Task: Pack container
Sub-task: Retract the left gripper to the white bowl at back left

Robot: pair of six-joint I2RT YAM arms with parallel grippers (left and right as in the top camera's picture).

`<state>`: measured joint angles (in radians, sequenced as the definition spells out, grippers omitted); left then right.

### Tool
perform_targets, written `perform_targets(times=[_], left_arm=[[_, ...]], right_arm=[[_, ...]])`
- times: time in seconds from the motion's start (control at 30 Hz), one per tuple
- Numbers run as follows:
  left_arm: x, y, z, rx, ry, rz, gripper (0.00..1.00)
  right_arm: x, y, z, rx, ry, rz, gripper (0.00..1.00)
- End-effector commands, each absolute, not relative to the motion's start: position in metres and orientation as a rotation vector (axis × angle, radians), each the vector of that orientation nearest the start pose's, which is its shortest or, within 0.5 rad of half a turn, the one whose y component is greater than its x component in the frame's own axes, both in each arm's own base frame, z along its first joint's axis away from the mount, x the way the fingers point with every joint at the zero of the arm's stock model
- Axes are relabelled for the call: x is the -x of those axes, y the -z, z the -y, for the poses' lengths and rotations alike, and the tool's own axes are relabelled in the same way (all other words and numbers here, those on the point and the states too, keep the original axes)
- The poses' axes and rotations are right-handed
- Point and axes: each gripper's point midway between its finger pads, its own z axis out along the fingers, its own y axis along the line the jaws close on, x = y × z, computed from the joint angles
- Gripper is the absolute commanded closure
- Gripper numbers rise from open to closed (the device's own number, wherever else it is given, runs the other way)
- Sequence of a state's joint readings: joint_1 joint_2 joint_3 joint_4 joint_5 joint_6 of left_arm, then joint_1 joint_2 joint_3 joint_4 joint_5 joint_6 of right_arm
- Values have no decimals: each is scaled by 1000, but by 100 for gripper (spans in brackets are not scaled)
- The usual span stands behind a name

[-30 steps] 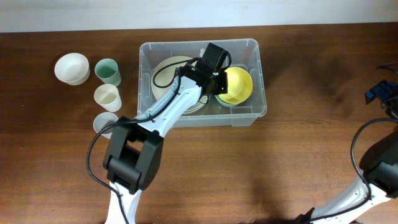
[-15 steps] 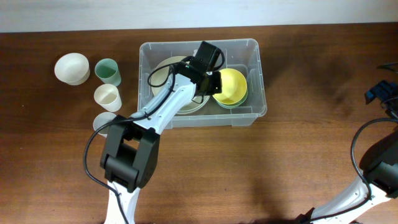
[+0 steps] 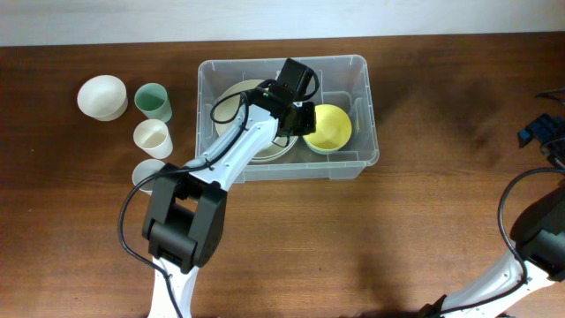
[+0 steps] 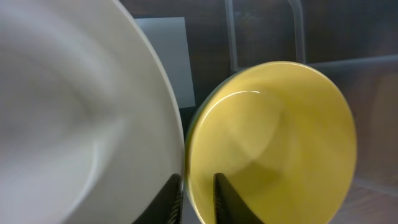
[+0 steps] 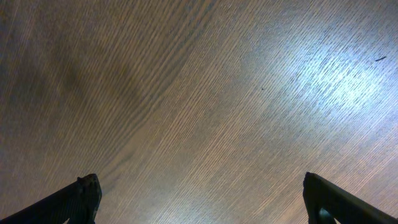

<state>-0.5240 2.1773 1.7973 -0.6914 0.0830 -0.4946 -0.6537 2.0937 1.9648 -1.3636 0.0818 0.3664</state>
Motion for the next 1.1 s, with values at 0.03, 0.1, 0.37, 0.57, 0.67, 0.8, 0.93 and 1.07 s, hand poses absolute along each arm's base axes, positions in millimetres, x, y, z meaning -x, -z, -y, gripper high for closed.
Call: perform_targets(times=[0.03, 0.1, 0.37, 0.57, 0.67, 0.8, 0.93, 1.07], left_arm=[[-466, -85, 286, -101, 460, -2684, 53], [-471, -89, 289, -137, 465, -2651, 21], [-517, -160, 270, -141, 460, -2484, 1], [-552, -246, 194, 23, 394, -2369, 1], [-561, -274, 116, 206, 197, -2332, 1], [-557, -277, 16, 566, 61, -2306, 1], [-546, -259, -72, 953, 40, -2246, 0], [-536, -239, -149, 1215, 9, -2154, 1]], right_arm=[[-324, -127, 269, -1516, 155, -2670, 1], [-324, -127, 269, -1516, 155, -2670, 1], [-324, -127, 269, -1516, 155, -2670, 1], [-324, -127, 269, -1516, 155, -2670, 1], [-324, -127, 269, -1516, 155, -2670, 1], [-324, -127, 269, -1516, 155, -2670, 1], [-324, -127, 269, -1516, 155, -2670, 1], [-324, -127, 269, -1516, 155, -2670, 1]])
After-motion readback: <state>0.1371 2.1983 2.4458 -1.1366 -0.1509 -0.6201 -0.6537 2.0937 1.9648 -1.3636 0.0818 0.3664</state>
